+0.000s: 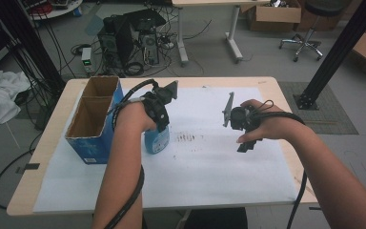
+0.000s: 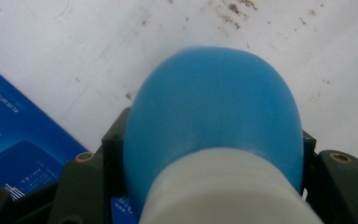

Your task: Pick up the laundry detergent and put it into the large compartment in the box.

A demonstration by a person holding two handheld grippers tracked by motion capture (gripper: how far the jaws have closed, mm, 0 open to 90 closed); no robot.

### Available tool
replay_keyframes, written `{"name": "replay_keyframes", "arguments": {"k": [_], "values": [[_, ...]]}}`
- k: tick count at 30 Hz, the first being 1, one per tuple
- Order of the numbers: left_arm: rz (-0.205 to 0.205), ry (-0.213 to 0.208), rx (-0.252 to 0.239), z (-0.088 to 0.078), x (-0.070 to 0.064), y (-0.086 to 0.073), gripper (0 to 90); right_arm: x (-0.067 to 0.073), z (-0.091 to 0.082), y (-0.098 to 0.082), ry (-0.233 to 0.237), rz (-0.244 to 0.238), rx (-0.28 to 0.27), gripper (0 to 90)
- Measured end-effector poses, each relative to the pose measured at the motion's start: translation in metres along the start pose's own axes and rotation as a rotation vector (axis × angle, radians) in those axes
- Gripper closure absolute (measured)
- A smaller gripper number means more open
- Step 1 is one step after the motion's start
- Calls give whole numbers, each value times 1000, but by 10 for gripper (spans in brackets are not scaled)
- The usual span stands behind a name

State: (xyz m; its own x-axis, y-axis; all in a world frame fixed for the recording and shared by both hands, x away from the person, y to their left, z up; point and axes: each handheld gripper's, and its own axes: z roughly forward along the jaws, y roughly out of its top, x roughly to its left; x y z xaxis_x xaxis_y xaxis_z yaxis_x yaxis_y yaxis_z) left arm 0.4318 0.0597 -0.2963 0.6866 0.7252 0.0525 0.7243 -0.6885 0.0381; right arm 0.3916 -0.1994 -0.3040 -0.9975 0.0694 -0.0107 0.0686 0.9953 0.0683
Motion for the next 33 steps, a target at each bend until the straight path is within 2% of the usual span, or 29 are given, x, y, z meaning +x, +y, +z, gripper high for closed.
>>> {"name": "replay_keyframes", "arguments": {"k": [6,10,12,15,17,25,29,33], "values": [[30,4,0,0,-2,0,395,1,0,1,3,6,0,158],[12,-54,-9,-3,1,-3,394,2,-1,2,4,5,2,159],[8,-69,-11,-5,1,-3,395,1,-1,1,2,2,2,159],[-2,-62,-9,-10,0,-4,395,2,-2,1,3,11,0,158],[5,-56,-4,-12,0,-5,395,2,-2,1,1,6,2,159],[-28,-33,-12,-42,5,-15,394,4,-5,0,-6,8,-5,158],[-50,-43,-19,-61,9,-21,395,5,-6,0,-7,4,-6,159],[-96,-31,-40,-80,13,-26,395,5,-7,0,-11,4,-2,159]]}}
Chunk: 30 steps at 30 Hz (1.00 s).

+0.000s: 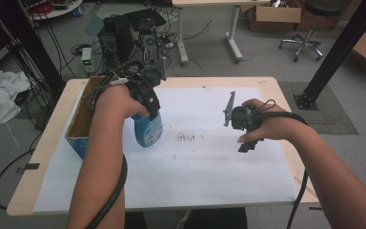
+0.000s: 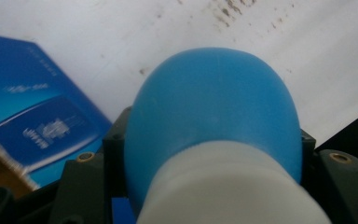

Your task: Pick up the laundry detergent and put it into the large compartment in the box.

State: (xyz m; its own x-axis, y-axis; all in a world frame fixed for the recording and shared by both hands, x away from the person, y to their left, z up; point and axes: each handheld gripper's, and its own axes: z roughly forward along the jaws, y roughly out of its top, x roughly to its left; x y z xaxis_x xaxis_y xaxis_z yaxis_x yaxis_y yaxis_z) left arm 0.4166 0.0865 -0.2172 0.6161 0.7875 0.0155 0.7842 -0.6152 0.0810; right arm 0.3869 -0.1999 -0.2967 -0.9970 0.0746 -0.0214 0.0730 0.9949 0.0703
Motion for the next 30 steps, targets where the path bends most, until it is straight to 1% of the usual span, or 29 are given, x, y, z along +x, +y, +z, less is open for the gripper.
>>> {"name": "replay_keyframes", "arguments": {"k": [1,3,7,12,13,14,17,18,19,23,25,28,30], "values": [[-7,3,0,-4,1,-1,394,0,0,0,0,1,1,159],[-48,1,-6,-12,4,-3,394,0,-1,0,1,3,1,159],[-85,3,5,-27,8,-7,394,-1,-3,-1,-1,4,3,159],[-164,8,9,-46,13,-13,394,-1,-4,-1,-2,7,-2,159],[-164,8,9,-46,13,-13,394,-1,-4,-1,-4,6,-2,159],[-191,11,10,-54,16,-16,394,-1,-5,-1,-6,4,3,159],[-236,23,6,-67,21,-20,394,0,-5,-1,-3,6,0,159],[-246,29,4,-73,23,-22,394,0,-5,-1,-3,5,0,159],[-246,29,4,-73,23,-22,394,0,-6,-1,-4,7,0,159],[-280,44,-4,-92,30,-28,394,0,-7,-2,-5,7,-1,159],[-288,47,-5,-94,31,-29,394,0,-7,-2,-5,7,-1,159],[-317,60,-5,-103,36,-34,394,-2,-7,-2,-4,8,-1,160],[-330,66,-5,-107,38,-36,394,-3,-7,-2,-6,12,-15,158]]}}
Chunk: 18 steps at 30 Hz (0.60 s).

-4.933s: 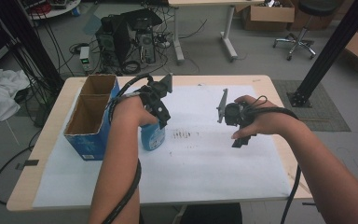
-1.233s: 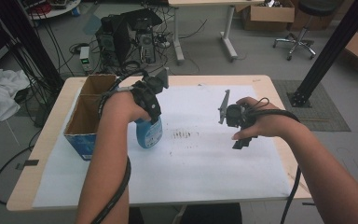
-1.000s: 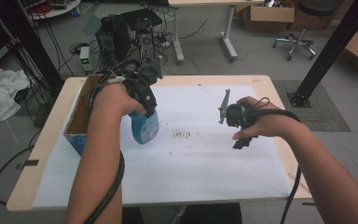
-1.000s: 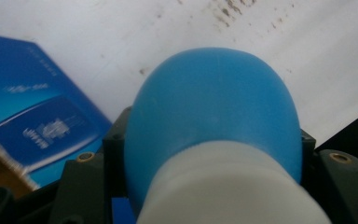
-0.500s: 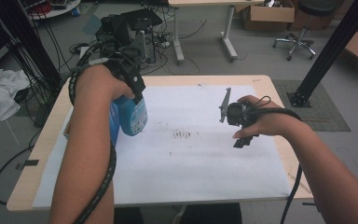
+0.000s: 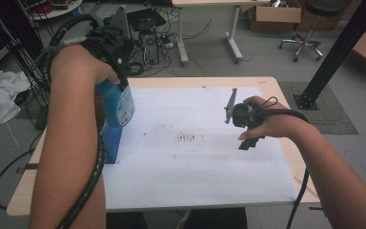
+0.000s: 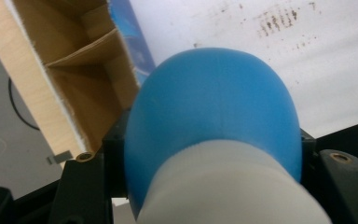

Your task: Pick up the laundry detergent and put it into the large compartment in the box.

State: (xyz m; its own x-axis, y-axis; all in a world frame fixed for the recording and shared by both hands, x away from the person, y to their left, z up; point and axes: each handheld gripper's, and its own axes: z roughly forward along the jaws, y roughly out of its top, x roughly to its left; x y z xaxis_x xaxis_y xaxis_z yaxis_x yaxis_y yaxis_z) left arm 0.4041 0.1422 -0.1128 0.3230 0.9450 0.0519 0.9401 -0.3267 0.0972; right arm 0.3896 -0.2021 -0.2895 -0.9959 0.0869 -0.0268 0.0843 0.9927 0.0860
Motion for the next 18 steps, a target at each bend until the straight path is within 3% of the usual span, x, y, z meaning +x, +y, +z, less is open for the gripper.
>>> {"name": "replay_keyframes", "arguments": {"k": [7,11,12,18], "values": [[-58,1,-4,-11,10,-3,394,-2,0,2,1,-4,3,159],[-100,26,-1,-18,17,-5,394,-2,1,3,3,-2,8,159],[-127,49,8,-21,19,-5,394,-2,1,3,1,-1,7,159],[-181,70,8,-23,29,-9,393,-1,1,3,0,-4,2,159]]}}
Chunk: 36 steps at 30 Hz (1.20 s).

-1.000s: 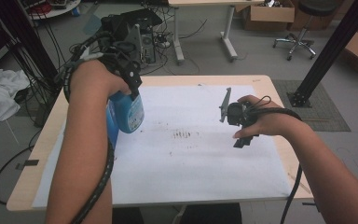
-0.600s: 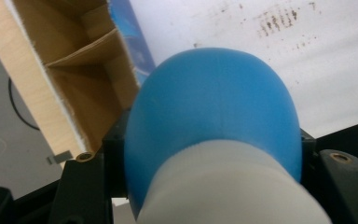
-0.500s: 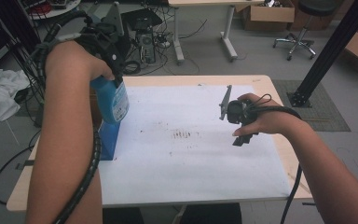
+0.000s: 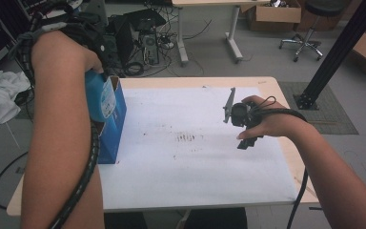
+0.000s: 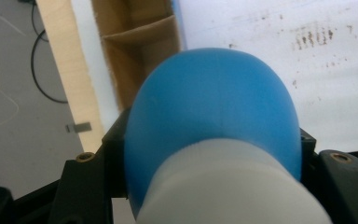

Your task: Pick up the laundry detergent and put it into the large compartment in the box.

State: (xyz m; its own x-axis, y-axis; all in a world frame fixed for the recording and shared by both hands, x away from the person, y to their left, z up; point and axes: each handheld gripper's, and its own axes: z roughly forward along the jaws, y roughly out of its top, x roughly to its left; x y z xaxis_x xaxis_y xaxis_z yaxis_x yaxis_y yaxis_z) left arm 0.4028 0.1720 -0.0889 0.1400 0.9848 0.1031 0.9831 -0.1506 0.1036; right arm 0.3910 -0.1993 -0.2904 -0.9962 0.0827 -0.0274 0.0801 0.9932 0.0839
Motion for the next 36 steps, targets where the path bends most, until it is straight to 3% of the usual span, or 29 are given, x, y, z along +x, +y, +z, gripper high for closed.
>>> {"name": "replay_keyframes", "arguments": {"k": [8,15,30,36], "values": [[-66,-21,13,7,27,-4,393,0,0,0,1,-2,4,159],[-89,-24,5,15,45,-5,393,0,1,3,6,-4,14,159],[-87,-27,23,44,58,-3,393,0,1,5,6,-4,19,159],[-83,-23,4,52,59,-3,393,0,0,4,6,-4,15,159]]}}
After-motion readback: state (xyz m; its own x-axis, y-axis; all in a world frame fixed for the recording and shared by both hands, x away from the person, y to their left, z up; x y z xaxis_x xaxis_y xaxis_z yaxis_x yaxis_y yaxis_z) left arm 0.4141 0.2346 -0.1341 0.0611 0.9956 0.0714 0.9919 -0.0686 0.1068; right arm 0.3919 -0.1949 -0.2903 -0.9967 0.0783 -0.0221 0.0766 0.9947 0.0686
